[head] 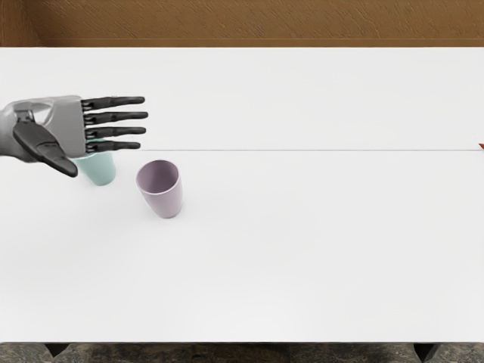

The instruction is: Pick up cup and place in cup with left hand

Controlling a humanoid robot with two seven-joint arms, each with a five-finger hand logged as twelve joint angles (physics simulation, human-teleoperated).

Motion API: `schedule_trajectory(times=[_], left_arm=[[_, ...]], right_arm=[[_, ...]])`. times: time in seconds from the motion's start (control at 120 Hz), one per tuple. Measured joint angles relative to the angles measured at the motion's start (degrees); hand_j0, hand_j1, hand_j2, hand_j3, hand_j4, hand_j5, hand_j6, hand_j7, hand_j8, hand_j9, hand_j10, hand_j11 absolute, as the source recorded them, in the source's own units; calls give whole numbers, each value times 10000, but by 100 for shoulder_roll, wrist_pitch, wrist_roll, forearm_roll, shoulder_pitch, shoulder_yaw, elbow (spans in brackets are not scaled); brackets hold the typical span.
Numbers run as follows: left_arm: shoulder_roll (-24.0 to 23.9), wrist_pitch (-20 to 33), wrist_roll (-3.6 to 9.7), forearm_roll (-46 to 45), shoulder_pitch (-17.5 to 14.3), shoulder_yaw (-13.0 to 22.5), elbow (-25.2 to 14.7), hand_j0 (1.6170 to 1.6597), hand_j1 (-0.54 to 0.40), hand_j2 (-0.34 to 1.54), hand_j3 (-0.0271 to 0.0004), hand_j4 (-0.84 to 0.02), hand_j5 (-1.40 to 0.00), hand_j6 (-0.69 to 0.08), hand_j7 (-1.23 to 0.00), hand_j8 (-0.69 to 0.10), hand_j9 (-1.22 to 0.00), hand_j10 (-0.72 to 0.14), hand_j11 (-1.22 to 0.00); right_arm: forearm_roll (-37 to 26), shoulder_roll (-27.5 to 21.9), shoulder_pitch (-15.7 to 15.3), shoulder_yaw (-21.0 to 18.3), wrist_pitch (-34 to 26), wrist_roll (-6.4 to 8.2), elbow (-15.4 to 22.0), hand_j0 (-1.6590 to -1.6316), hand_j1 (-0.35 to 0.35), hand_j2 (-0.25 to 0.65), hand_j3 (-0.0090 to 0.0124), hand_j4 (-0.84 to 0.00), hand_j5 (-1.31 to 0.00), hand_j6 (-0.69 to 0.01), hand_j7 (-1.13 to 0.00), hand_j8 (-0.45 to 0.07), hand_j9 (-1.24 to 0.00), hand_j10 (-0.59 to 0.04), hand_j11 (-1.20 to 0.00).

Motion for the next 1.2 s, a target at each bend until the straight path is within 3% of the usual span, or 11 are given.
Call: schedule_trajectory(times=[0.233,0.292,0.442,0.592,0.692,0.933,1.2], left_arm=[[-229,0,1,-4,-49,3,-36,16581,3490,-1,0,39,6,44,4,38,3,27,2],[-453,0,5,161,-247,3,-22,16581,3490,0,0,39,6,44,4,39,3,27,2],[-951,1,8,946,-754,-28,38,16581,3491,2,0,29,4,34,3,30,2,20,2],[-1379,2,10,1969,-879,-39,121,16581,3491,0,0,12,2,14,2,13,1,8,1],[-1629,2,85,2635,-1051,-42,184,16581,3490,1,0,5,1,6,1,5,1,3,1],[-1930,72,606,4328,-1282,-55,258,16581,3491,1,0,-12,-1,-15,-1,-14,0,-10,0],[-2508,852,1523,5843,-1274,-18,261,16581,3491,3,0,-24,-3,-31,-2,-28,-1,-20,0]], right_arm=[[0,0,24,-42,0,-8,6,-16581,-3116,-64,0,-307,-403,-306,-404,-307,-404,-308,-404],[0,0,26,-42,0,-8,6,-16581,-3116,-64,0,-308,-404,-306,-404,-307,-404,-308,-404],[0,0,29,-42,0,-9,6,-16581,-3116,-64,0,-308,-404,-307,-404,-308,-404,-309,-404],[0,0,33,-43,0,-9,12,-16581,-3116,-64,0,-306,-403,-305,-404,-306,-403,-308,-404],[0,0,53,-48,0,-9,14,-16581,-3116,-64,0,-307,-403,-306,-404,-307,-404,-308,-404],[0,0,63,-44,0,-9,23,-16581,-3116,-64,0,-308,-404,-307,-404,-308,-404,-309,-404],[0,0,100,-46,0,-9,16,-16581,-3116,-64,0,-309,-404,-308,-405,-309,-405,-310,-405]])
